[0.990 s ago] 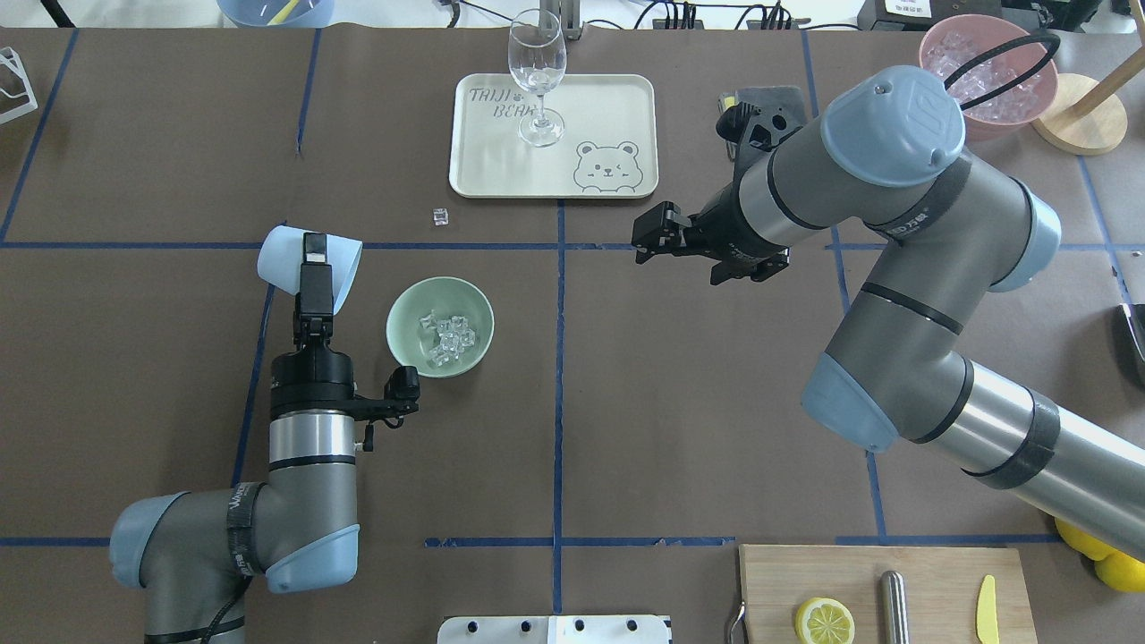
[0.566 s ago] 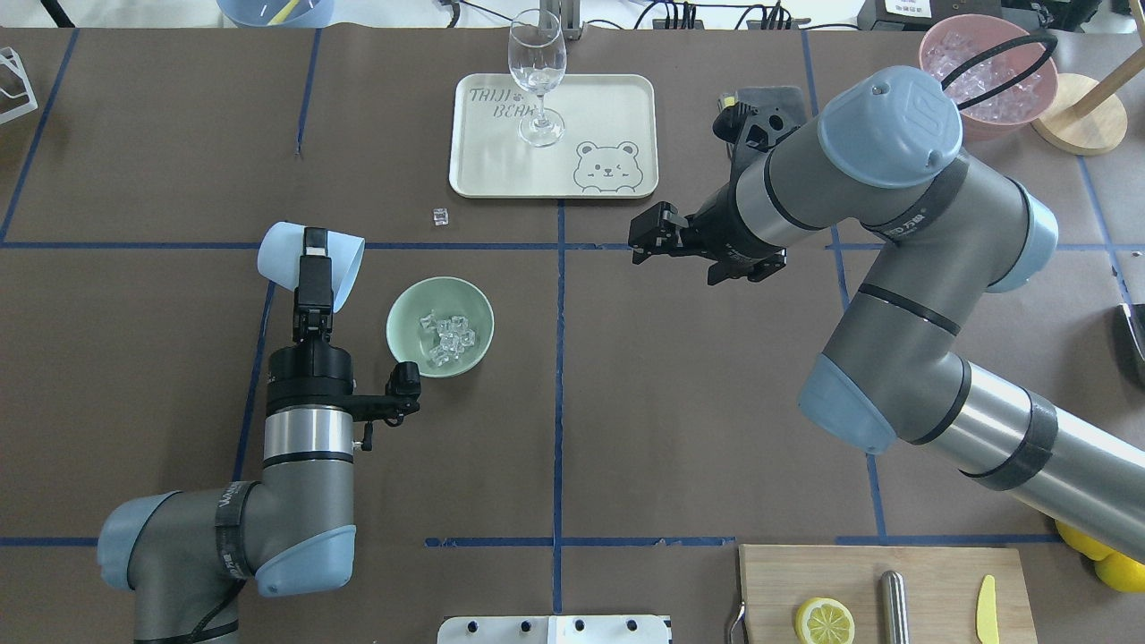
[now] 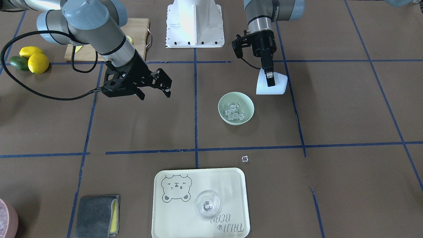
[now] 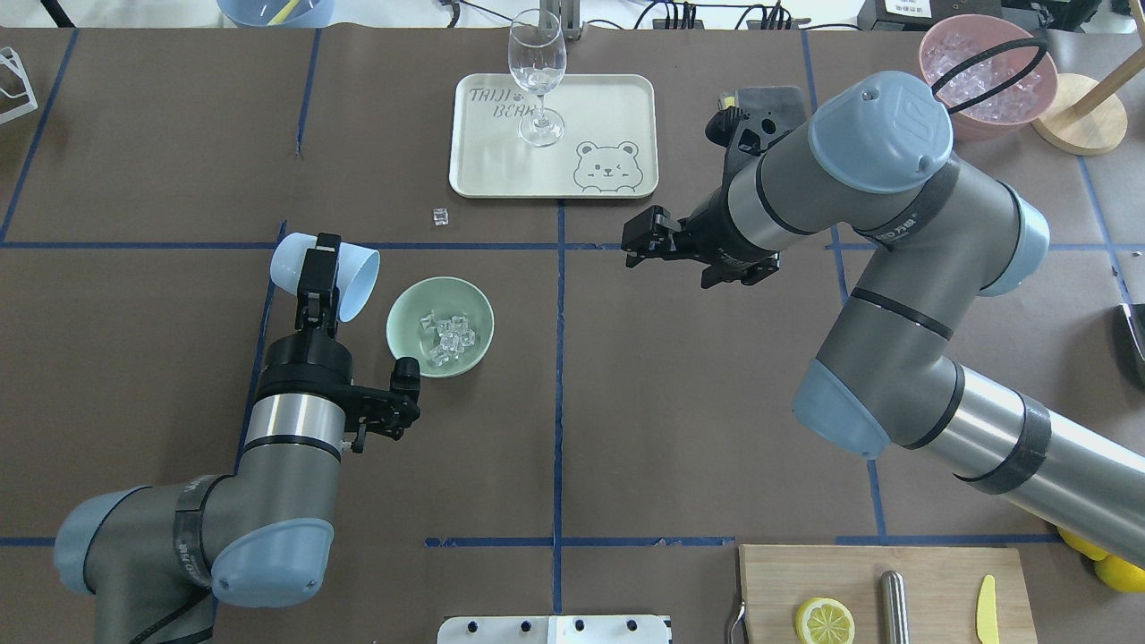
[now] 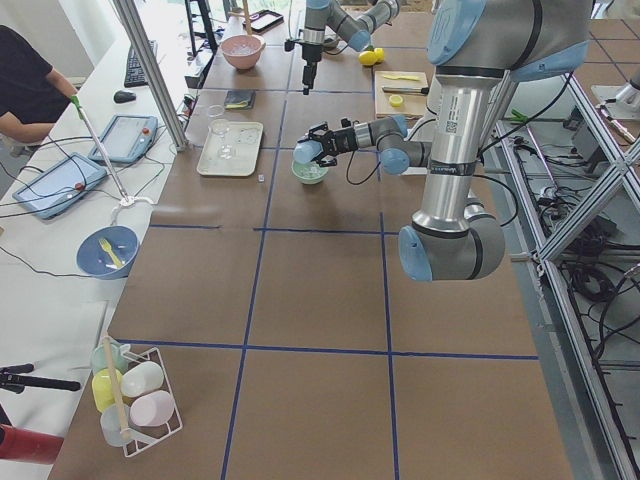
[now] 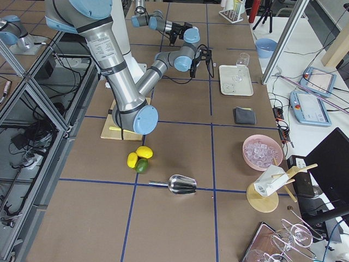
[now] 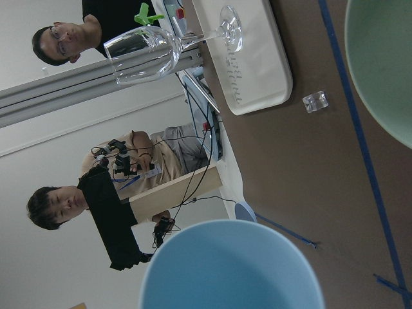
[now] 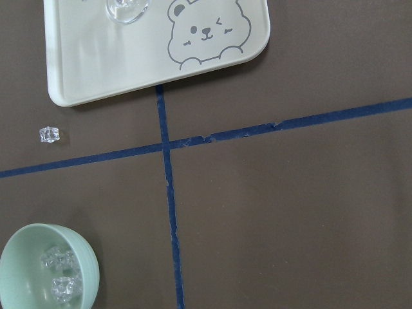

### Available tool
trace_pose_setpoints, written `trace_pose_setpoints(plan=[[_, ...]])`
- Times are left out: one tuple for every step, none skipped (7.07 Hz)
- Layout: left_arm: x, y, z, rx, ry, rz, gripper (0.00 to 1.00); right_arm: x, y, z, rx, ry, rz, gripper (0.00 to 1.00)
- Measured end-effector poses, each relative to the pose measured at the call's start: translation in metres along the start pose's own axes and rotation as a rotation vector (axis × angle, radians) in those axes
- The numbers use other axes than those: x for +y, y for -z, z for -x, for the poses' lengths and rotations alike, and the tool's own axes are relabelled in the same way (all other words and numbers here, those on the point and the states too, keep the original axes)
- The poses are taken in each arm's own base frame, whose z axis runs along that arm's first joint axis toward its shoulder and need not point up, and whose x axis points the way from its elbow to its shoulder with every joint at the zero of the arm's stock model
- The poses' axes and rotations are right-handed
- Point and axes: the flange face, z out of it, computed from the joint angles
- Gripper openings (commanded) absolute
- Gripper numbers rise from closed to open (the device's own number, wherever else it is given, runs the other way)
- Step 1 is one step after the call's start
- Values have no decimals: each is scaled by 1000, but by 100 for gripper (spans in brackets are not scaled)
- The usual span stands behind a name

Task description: Pour ice into bowl

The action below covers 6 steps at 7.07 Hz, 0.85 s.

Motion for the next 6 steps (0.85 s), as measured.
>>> trace_pose_setpoints(plan=[[5,-1,11,27,53,-27,0,3,-2,3,-1,0,0,100],[13,-8,20,56,101,-50,0,7,-5,9,-2,6,-5,100],[22,-17,27,76,139,-61,0,11,-9,18,-4,13,-13,100],[32,-26,31,96,173,-63,0,12,-13,26,-5,15,-18,100],[46,-37,32,118,213,-55,0,11,-20,37,-4,10,-20,100],[63,-48,33,125,256,-41,0,11,-34,52,4,6,-30,100]])
